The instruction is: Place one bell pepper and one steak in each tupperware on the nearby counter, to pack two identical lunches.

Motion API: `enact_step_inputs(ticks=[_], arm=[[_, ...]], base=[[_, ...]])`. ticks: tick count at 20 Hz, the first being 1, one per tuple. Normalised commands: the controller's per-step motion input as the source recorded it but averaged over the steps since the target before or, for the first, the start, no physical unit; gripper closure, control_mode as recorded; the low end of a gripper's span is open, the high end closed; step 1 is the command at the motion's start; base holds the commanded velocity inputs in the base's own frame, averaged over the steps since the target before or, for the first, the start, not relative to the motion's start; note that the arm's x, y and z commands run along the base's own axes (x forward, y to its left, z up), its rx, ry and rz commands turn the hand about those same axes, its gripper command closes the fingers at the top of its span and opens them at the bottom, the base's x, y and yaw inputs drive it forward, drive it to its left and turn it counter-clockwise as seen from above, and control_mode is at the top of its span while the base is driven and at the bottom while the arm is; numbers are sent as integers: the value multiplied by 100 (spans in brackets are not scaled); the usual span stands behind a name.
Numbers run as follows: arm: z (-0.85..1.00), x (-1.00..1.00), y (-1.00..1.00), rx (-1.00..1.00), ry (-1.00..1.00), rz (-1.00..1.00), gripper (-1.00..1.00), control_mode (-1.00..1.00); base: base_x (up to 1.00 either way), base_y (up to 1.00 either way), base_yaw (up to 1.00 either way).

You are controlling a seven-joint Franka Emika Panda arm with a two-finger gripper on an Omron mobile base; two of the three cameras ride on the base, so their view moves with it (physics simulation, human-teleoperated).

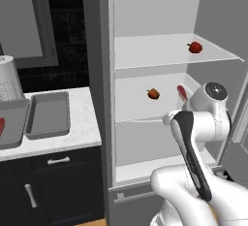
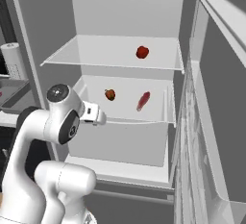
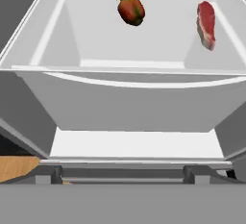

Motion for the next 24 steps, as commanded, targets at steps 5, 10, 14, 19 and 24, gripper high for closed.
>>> enact_step_inputs(ticks=[5,10,14,19,24], arm=[[0,81,0,0,0,0,-100,-100],[-2,69,0,0,0,0,-100,-100],[-34,54,0,0,-4,0,-100,-100],[-24,56,0,0,-2,0,-100,-100],[0,55,0,0,0,0,-100,-100]], base=[[0,0,0],[0,0,0],[0,0,0],[0,0,0],[0,0,0]])
